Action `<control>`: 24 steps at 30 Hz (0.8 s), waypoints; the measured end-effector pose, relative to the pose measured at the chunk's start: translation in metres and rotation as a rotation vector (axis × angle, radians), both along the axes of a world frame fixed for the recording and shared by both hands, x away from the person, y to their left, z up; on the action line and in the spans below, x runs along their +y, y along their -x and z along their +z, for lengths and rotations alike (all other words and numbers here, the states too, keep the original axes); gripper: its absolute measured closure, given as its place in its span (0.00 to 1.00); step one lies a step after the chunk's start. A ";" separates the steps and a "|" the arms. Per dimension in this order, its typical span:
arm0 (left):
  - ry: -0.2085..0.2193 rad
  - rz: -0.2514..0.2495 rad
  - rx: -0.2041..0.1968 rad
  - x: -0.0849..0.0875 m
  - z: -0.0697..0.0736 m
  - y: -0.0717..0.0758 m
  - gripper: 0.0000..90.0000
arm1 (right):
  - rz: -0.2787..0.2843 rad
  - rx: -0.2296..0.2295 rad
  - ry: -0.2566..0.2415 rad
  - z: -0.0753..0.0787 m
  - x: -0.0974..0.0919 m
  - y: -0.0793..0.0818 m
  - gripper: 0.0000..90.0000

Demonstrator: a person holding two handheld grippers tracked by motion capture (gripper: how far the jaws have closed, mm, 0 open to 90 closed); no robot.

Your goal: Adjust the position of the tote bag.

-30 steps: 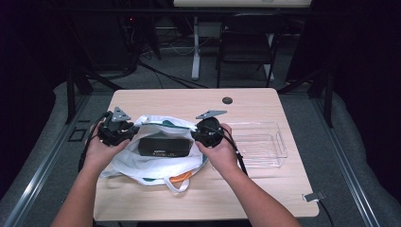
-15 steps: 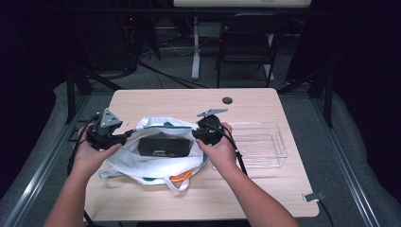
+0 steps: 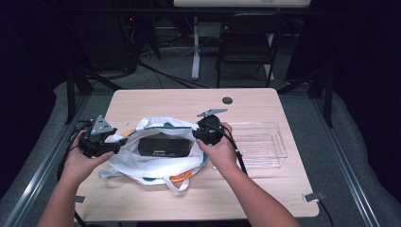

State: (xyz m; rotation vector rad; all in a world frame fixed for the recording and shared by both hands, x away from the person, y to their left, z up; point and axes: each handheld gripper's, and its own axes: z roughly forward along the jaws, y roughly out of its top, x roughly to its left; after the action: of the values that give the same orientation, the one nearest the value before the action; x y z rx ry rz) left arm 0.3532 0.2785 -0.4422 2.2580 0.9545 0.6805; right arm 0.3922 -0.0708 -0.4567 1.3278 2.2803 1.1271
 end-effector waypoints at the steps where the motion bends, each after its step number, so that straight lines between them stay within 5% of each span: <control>1: -0.003 0.003 0.004 0.001 -0.002 0.000 0.50 | 0.000 -0.001 0.002 0.000 0.000 0.000 0.91; 14: -0.037 0.015 0.015 0.002 -0.017 -0.008 0.54 | 0.003 -0.001 0.001 -0.001 0.000 0.000 0.91; 24: -0.050 -0.025 0.027 -0.006 -0.012 -0.012 0.86 | 0.007 -0.008 -0.003 -0.001 -0.001 0.001 0.91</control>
State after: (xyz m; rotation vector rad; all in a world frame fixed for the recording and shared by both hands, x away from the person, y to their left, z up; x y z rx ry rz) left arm 0.3652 0.2728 -0.4544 2.3243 0.9299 0.6716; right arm 0.3912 -0.0717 -0.4572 1.3149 2.2800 1.1371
